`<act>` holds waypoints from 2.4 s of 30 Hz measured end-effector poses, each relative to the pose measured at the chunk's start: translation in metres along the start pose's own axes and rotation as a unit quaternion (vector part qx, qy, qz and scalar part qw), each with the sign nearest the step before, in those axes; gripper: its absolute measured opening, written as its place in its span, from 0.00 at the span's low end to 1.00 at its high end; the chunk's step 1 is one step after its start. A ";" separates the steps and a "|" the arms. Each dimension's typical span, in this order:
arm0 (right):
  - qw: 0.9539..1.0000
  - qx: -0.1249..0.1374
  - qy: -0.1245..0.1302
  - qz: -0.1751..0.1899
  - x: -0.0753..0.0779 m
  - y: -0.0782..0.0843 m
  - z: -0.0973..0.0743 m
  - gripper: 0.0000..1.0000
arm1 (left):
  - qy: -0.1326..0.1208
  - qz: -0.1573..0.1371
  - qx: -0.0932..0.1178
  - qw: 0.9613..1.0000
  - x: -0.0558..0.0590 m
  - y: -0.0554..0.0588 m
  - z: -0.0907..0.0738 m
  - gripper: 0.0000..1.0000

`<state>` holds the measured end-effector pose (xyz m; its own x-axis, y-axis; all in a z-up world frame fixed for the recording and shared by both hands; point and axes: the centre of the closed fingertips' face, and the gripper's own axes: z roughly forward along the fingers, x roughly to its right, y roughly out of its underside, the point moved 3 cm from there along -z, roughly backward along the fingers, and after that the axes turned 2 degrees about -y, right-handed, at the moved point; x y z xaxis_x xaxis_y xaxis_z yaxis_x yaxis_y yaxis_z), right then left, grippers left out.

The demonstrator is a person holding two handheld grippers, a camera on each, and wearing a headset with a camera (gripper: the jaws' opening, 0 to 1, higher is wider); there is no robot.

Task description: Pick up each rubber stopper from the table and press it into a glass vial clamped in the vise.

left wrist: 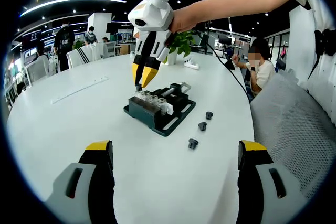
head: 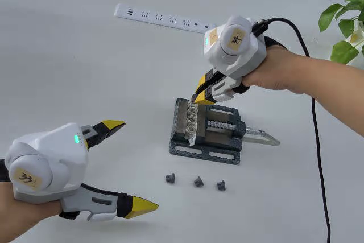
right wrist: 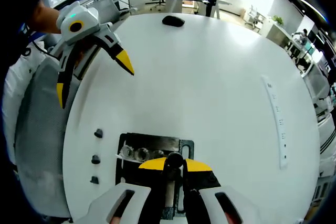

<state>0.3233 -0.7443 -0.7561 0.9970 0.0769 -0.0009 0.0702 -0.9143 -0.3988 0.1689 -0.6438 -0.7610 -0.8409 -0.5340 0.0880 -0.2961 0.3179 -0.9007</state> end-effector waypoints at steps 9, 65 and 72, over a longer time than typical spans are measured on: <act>1.000 -0.010 -0.002 0.000 0.000 -0.001 0.001 0.06 | 0.001 -0.001 -0.001 1.000 0.001 0.001 0.000 0.99; 0.999 -0.037 -0.008 -0.018 -0.003 -0.002 0.003 0.08 | 0.002 -0.005 0.002 1.000 -0.002 0.003 0.001 0.98; 0.999 -0.034 -0.005 -0.021 -0.003 -0.002 0.002 0.08 | 0.003 -0.007 0.003 1.000 -0.001 0.002 0.002 0.98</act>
<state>0.3203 -0.7416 -0.7571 0.9929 0.1186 0.0054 0.1136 -0.9353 -0.3351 0.1698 -0.6440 -0.7641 -0.8398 -0.5332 0.1023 -0.3045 0.3065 -0.9019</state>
